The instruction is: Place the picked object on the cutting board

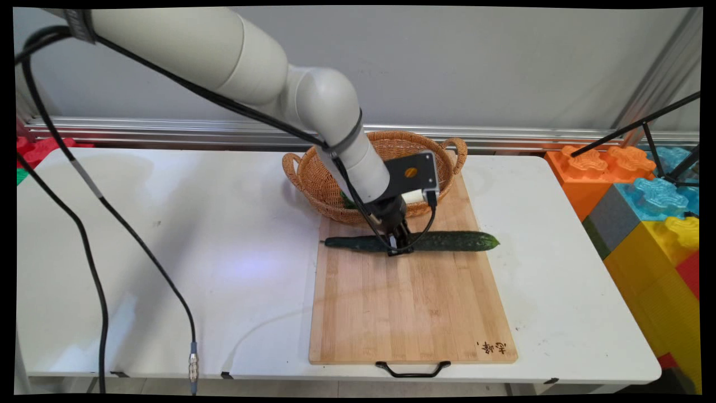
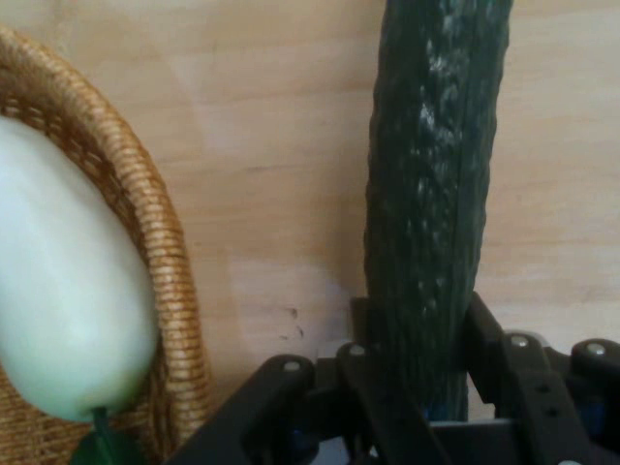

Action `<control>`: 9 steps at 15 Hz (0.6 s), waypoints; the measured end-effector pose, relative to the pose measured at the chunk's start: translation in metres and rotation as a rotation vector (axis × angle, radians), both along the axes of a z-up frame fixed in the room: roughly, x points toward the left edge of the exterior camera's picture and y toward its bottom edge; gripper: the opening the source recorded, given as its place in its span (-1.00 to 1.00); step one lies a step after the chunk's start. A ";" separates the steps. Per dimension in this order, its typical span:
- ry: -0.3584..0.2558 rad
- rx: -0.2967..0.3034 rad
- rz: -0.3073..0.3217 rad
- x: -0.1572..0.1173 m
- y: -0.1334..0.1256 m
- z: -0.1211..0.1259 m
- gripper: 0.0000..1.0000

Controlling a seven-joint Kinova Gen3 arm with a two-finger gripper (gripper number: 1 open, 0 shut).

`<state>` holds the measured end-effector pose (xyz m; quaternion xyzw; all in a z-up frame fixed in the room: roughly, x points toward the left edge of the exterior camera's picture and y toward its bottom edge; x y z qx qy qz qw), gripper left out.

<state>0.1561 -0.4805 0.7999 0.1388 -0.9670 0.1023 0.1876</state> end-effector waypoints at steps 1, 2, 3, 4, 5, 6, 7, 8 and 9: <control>-0.001 0.000 0.001 0.000 0.000 -0.005 -1.00; -0.001 0.000 0.001 0.000 0.001 -0.009 -1.00; -0.002 0.001 0.001 -0.001 0.001 -0.012 -1.00; -0.002 0.002 0.001 -0.002 0.001 -0.014 -1.00; -0.001 0.003 0.000 -0.002 0.002 -0.016 1.00; -0.001 0.004 0.000 -0.003 0.002 -0.017 1.00; -0.001 0.004 -0.001 -0.003 0.003 -0.017 1.00; -0.001 0.006 0.000 -0.003 0.004 -0.018 1.00; -0.001 0.009 0.001 -0.002 0.005 -0.017 1.00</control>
